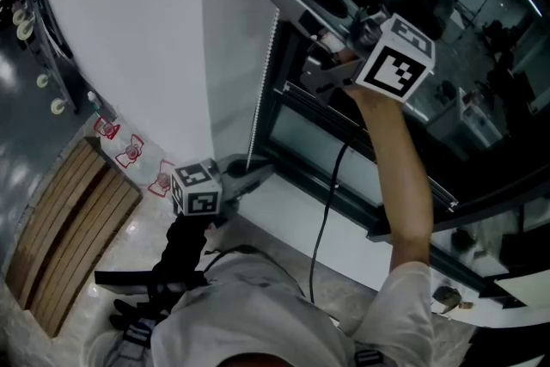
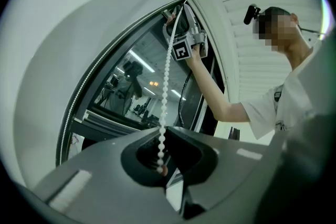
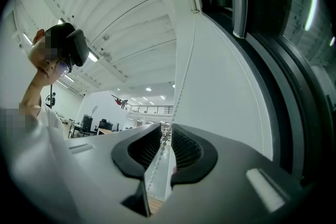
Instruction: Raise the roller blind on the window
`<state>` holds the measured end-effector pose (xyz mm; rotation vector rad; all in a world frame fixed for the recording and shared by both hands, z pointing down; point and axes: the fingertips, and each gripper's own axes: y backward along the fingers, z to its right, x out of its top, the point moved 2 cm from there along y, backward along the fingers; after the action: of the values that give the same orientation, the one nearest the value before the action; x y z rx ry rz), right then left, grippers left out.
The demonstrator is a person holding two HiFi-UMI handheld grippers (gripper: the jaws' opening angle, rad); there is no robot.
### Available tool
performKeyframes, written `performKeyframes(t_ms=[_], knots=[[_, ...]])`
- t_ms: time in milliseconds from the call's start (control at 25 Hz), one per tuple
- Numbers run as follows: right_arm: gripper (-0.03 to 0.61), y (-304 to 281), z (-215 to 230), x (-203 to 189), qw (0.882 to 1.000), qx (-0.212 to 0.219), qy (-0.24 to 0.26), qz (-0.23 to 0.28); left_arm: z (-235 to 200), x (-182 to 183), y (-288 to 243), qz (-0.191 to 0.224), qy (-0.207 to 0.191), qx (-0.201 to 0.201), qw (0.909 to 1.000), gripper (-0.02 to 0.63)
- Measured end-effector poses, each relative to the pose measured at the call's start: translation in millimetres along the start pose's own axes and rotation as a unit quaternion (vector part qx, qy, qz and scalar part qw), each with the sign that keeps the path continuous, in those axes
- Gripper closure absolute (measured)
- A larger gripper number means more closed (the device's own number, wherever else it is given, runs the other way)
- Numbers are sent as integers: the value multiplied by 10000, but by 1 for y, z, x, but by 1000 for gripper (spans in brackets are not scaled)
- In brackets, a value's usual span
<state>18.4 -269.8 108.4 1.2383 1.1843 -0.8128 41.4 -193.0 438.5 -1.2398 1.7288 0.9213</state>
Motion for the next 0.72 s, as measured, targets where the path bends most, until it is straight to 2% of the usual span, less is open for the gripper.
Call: performKeyframes(t_ms=[120, 240, 480, 720], knots=[[560, -2, -2, 3, 10000, 21, -36, 15, 1, 0, 0, 20, 3, 5, 10000, 615], [563, -1, -5, 1, 9999, 79, -153, 7, 0, 0, 0, 32, 10, 27, 10000, 615], [565, 8, 0, 1, 9999, -142, -80, 5, -2, 5, -2, 31, -42, 20, 10000, 615], [565, 15, -7, -7, 9998, -86, -183, 39, 2, 6, -7, 9, -38, -35, 10000, 615]])
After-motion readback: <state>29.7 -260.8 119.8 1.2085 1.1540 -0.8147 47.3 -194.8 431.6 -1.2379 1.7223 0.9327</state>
